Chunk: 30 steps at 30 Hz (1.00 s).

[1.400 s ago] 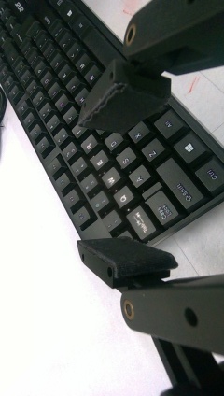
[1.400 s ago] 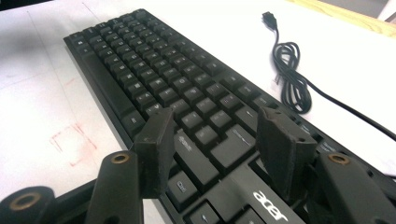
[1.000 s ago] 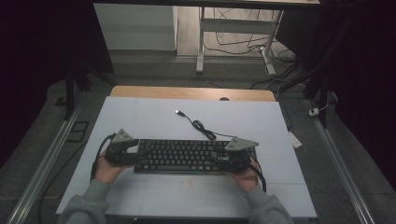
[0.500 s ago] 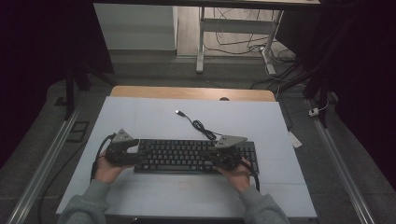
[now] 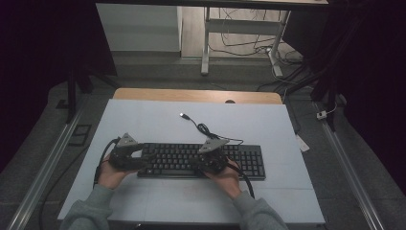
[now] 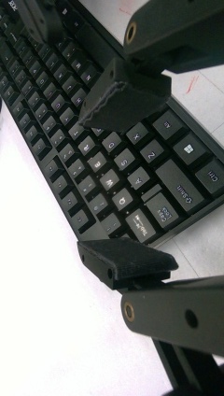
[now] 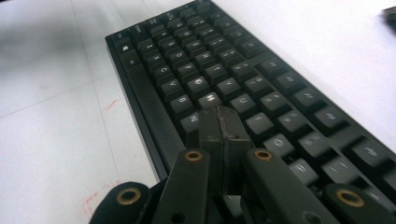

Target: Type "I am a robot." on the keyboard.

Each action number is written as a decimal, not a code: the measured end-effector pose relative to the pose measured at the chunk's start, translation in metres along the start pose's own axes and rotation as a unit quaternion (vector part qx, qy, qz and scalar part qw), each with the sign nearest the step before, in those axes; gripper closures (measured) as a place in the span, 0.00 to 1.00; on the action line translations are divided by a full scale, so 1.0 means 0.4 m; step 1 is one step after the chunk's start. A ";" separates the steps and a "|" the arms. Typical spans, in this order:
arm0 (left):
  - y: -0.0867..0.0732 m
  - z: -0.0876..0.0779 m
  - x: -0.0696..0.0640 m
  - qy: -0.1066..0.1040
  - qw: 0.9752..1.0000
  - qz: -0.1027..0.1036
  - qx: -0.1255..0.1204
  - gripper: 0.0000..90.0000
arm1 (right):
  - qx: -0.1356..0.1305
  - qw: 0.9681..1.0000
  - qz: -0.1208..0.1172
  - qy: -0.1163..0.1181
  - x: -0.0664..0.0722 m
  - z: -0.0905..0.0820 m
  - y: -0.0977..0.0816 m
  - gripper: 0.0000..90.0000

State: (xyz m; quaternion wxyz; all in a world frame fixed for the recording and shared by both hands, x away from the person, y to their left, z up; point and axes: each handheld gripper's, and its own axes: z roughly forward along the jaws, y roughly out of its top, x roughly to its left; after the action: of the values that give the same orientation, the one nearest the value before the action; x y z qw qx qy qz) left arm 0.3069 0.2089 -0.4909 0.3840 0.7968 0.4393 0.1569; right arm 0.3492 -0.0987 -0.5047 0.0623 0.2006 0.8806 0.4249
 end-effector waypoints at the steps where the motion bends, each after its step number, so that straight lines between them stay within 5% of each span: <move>1: 0.000 0.000 0.001 -0.001 1.000 0.001 -0.001 0.39 | 0.004 1.000 -0.002 0.000 0.003 0.006 0.001 1.00; 30: -0.003 0.006 -0.002 0.000 1.000 0.004 0.005 0.38 | 0.025 1.000 -0.005 0.001 0.005 0.053 -0.004 1.00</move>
State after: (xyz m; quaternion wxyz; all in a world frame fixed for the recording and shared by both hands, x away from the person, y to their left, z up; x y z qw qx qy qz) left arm 0.3073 0.2076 -0.4931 0.3794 0.8008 0.4365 0.1559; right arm 0.3527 -0.0835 -0.5193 0.0583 0.1974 0.8920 0.4025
